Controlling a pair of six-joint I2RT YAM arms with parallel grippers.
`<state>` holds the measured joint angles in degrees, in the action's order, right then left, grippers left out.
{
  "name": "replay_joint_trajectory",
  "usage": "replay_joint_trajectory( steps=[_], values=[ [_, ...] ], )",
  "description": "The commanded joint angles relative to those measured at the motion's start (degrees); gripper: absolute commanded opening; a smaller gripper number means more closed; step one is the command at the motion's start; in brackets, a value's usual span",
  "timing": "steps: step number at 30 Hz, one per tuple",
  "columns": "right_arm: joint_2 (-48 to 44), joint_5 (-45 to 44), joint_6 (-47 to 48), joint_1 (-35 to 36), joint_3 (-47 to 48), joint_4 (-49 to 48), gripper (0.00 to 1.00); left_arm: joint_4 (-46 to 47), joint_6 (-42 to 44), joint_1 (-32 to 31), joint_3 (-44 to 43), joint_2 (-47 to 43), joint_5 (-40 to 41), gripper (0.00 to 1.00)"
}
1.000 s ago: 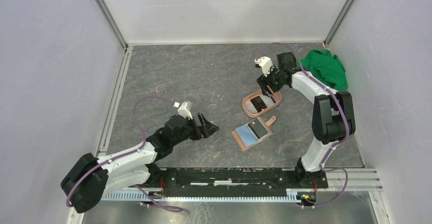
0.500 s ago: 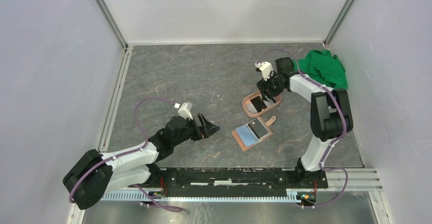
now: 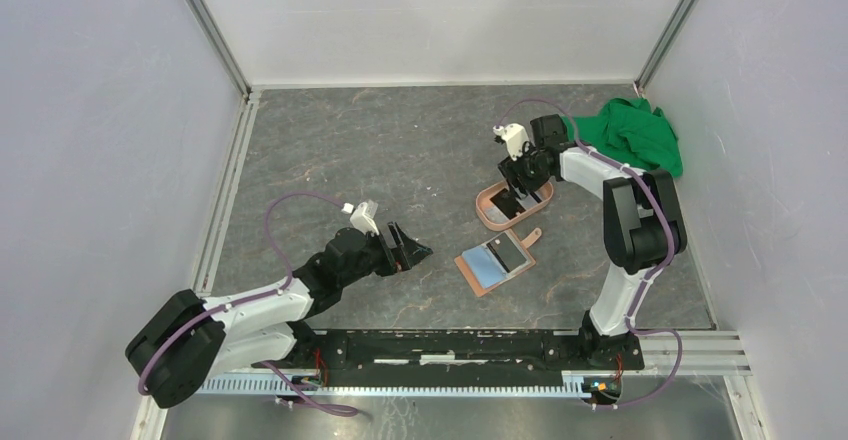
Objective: Put the credit cards into the card holder
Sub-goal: Pick up the credit card from the storage box.
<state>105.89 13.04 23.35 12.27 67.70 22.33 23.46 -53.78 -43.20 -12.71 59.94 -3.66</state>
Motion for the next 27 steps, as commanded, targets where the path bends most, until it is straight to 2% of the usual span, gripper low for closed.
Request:
replay_joint_trajectory(
  steps=[1,5,10,16,18,21,27],
  values=[
    [1.8,-0.9,0.4,0.2,0.8,-0.2,0.57,2.7,-1.5,0.2,-0.3,0.4,-1.0,0.95],
    [1.6,0.2,0.7,0.2,1.1,0.2,0.46,2.8,-1.6,0.1,-0.8,0.6,-1.4,0.95],
    [-0.9,2.9,1.2,0.2,0.6,-0.3,0.41,2.8,-1.8,0.2,-1.1,0.5,-1.7,0.95],
    [-3.7,7.4,2.0,0.2,0.1,0.2,0.44,2.8,-1.9,0.2,-1.3,0.9,-1.9,0.95],
    [-3.9,11.3,2.1,0.3,-0.4,0.5,0.45,2.8,-1.9,0.2,-1.6,1.1,-2.1,0.95],
    [-4.0,15.4,1.7,1.1,-1.1,0.7,0.5,2.8,-1.9,0.1,-1.9,1.2,-2.1,0.95],
    [-3.1,12.8,1.0,2.6,-1.5,0.3,0.58,2.7,-2.2,0.1,-2.1,1.1,-2.1,0.95]
  ],
)
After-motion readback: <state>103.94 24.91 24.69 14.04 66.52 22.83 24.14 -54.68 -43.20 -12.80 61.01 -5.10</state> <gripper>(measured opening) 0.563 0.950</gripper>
